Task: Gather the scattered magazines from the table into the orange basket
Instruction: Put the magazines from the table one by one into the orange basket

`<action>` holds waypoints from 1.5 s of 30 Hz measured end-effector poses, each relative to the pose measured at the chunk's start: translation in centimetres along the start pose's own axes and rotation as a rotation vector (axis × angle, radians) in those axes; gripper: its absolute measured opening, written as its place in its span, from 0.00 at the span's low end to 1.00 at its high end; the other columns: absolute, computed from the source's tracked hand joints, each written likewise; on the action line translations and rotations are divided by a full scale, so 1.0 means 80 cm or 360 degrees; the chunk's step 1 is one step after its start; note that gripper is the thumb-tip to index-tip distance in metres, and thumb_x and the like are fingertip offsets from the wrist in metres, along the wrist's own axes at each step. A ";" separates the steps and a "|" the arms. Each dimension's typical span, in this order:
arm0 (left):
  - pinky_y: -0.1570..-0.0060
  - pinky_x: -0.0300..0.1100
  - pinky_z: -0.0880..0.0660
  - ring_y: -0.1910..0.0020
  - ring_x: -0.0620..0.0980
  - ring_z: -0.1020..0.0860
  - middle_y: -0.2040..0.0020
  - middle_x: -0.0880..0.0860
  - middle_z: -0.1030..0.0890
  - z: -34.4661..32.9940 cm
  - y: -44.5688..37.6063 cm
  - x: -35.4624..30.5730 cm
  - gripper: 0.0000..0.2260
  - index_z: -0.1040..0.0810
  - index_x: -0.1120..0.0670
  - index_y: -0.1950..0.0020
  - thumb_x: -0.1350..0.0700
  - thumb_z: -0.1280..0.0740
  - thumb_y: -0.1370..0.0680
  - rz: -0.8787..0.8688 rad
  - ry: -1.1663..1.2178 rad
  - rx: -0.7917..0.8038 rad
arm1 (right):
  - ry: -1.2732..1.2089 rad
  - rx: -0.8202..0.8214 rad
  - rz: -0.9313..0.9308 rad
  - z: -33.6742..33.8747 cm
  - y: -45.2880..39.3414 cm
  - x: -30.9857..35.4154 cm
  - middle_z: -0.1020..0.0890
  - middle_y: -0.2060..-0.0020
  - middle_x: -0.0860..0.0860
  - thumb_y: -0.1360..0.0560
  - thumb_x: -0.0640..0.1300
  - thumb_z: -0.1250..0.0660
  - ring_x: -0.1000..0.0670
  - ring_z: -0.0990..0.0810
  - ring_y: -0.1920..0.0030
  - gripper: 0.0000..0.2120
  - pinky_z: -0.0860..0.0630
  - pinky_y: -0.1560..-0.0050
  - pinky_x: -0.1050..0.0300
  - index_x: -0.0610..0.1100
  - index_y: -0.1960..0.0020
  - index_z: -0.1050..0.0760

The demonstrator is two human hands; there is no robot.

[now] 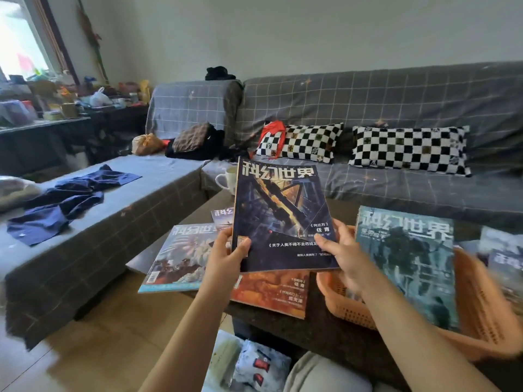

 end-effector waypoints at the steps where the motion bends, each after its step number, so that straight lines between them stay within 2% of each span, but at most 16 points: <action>1: 0.63 0.43 0.19 0.54 0.53 0.16 0.48 0.57 0.18 -0.018 0.000 0.002 0.09 0.26 0.51 0.41 0.58 0.35 0.21 -0.0010 0.0000 0.0040 | 0.0006 -0.0038 0.0006 0.018 0.004 0.004 0.18 0.49 0.49 0.25 0.38 0.34 0.50 0.16 0.57 0.22 0.22 0.64 0.56 0.52 0.35 0.35; 5: 0.63 0.48 0.18 0.54 0.51 0.16 0.46 0.54 0.18 -0.088 0.001 0.015 0.12 0.27 0.51 0.37 0.56 0.34 0.21 0.0003 -0.0039 0.0229 | 0.0059 -0.0190 0.0034 0.089 0.022 0.014 0.20 0.45 0.49 0.25 0.40 0.33 0.47 0.18 0.51 0.27 0.23 0.56 0.51 0.54 0.31 0.39; 7: 0.66 0.44 0.19 0.53 0.50 0.16 0.47 0.53 0.18 -0.120 0.002 0.022 0.13 0.27 0.50 0.37 0.56 0.34 0.21 0.0025 -0.0062 0.0299 | 0.0083 -0.0296 0.0036 0.125 0.031 0.015 0.21 0.43 0.50 0.26 0.41 0.33 0.46 0.19 0.48 0.29 0.23 0.51 0.48 0.56 0.30 0.41; 10: 0.61 0.40 0.19 0.52 0.49 0.16 0.47 0.53 0.17 -0.169 0.003 0.035 0.11 0.26 0.49 0.40 0.57 0.33 0.21 0.0051 -0.0105 0.0441 | 0.0143 -0.0423 0.0003 0.175 0.046 0.013 0.25 0.38 0.49 0.26 0.42 0.32 0.45 0.23 0.43 0.31 0.29 0.39 0.41 0.58 0.30 0.42; 13: 0.53 0.47 0.18 0.51 0.49 0.17 0.46 0.52 0.18 -0.211 0.004 0.050 0.11 0.27 0.48 0.40 0.56 0.33 0.21 0.0075 -0.0268 0.0556 | 0.0239 -0.0554 0.0015 0.215 0.061 0.012 0.29 0.38 0.56 0.27 0.43 0.31 0.50 0.27 0.40 0.31 0.32 0.35 0.42 0.56 0.29 0.41; 15: 0.55 0.45 0.18 0.52 0.47 0.17 0.46 0.50 0.17 -0.233 0.006 0.061 0.12 0.27 0.47 0.40 0.56 0.33 0.21 0.0102 -0.0289 0.0632 | 0.0457 -0.0690 0.0034 0.238 0.072 0.013 0.33 0.39 0.61 0.27 0.45 0.30 0.52 0.33 0.37 0.33 0.35 0.33 0.46 0.54 0.28 0.42; 17: 0.57 0.42 0.19 0.53 0.44 0.17 0.47 0.47 0.17 -0.250 0.009 0.070 0.10 0.27 0.44 0.42 0.56 0.33 0.21 0.0103 -0.0343 0.0697 | 0.0577 -0.0748 0.0014 0.254 0.077 0.009 0.36 0.33 0.57 0.28 0.46 0.30 0.51 0.32 0.36 0.33 0.29 0.37 0.46 0.52 0.28 0.41; 19: 0.52 0.46 0.19 0.53 0.43 0.17 0.48 0.44 0.18 -0.258 0.008 0.077 0.09 0.27 0.42 0.45 0.54 0.33 0.22 0.0065 -0.0515 0.0716 | 0.0595 -0.0759 -0.0019 0.261 0.078 0.001 0.31 0.40 0.61 0.27 0.44 0.30 0.58 0.27 0.49 0.31 0.22 0.52 0.55 0.50 0.29 0.39; 21: 0.51 0.48 0.19 0.54 0.42 0.18 0.52 0.40 0.19 -0.260 0.005 0.082 0.09 0.28 0.40 0.47 0.52 0.32 0.22 0.0024 -0.0690 0.0688 | 0.0669 -0.0802 -0.0071 0.266 0.080 -0.006 0.32 0.51 0.66 0.28 0.44 0.30 0.61 0.28 0.58 0.29 0.24 0.63 0.61 0.50 0.31 0.38; 23: 0.53 0.45 0.21 0.56 0.38 0.22 0.57 0.36 0.22 -0.259 0.002 0.081 0.08 0.28 0.39 0.50 0.50 0.31 0.23 -0.0062 -0.0885 0.0663 | 0.0699 -0.0858 -0.0128 0.269 0.081 -0.012 0.29 0.53 0.63 0.28 0.43 0.29 0.59 0.24 0.60 0.27 0.23 0.70 0.63 0.51 0.33 0.37; 27: 0.56 0.44 0.22 0.57 0.41 0.22 0.56 0.42 0.20 -0.259 0.001 0.081 0.08 0.25 0.44 0.47 0.50 0.31 0.24 -0.0231 -0.1149 0.0611 | 0.0964 -0.0983 -0.0185 0.268 0.088 -0.009 0.31 0.62 0.65 0.27 0.43 0.30 0.62 0.28 0.66 0.20 0.36 0.83 0.74 0.52 0.41 0.36; 31: 0.48 0.50 0.22 0.50 0.46 0.22 0.46 0.46 0.22 -0.259 -0.002 0.086 0.10 0.22 0.46 0.42 0.50 0.33 0.23 -0.0240 -0.1270 0.0590 | 0.1343 -0.1055 -0.0189 0.265 0.091 -0.004 0.32 0.65 0.64 0.26 0.45 0.32 0.65 0.33 0.69 0.13 0.38 0.82 0.72 0.54 0.49 0.35; 35: 0.46 0.46 0.25 0.45 0.48 0.24 0.47 0.45 0.24 -0.262 0.000 0.088 0.09 0.21 0.49 0.45 0.48 0.37 0.21 -0.0286 -0.1463 0.0561 | 0.1315 -0.0951 -0.0264 0.266 0.080 -0.015 0.21 0.57 0.55 0.26 0.44 0.34 0.60 0.26 0.64 0.08 0.34 0.70 0.66 0.49 0.48 0.29; 39: 0.61 0.34 0.27 0.57 0.41 0.24 0.51 0.44 0.23 -0.264 -0.002 0.093 0.11 0.23 0.51 0.42 0.50 0.40 0.20 -0.0192 -0.1532 0.0604 | 0.1225 -0.0910 -0.0393 0.269 0.077 -0.026 0.20 0.63 0.51 0.25 0.44 0.36 0.53 0.23 0.69 0.07 0.30 0.72 0.60 0.45 0.48 0.30; 42: 0.76 0.25 0.36 0.66 0.34 0.27 0.63 0.37 0.27 -0.269 -0.001 0.095 0.12 0.25 0.49 0.37 0.51 0.41 0.19 -0.0106 -0.1427 0.0734 | 0.1158 -0.0915 -0.0405 0.273 0.075 -0.029 0.26 0.61 0.55 0.25 0.44 0.35 0.57 0.28 0.65 0.09 0.31 0.67 0.60 0.48 0.49 0.35; 45: 0.80 0.23 0.35 0.67 0.34 0.27 0.65 0.36 0.29 -0.272 0.002 0.094 0.15 0.28 0.49 0.32 0.52 0.41 0.19 -0.0076 -0.1371 0.0845 | 0.1106 -0.0933 -0.0388 0.275 0.074 -0.029 0.24 0.62 0.56 0.25 0.44 0.36 0.58 0.26 0.64 0.05 0.30 0.68 0.61 0.50 0.56 0.32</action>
Point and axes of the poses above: each hand's wrist, its own y-axis away from the middle knuckle, its own z-axis out of the back of the hand, x = y × z, the point moved 7 cm from there along -y, towards the middle knuckle
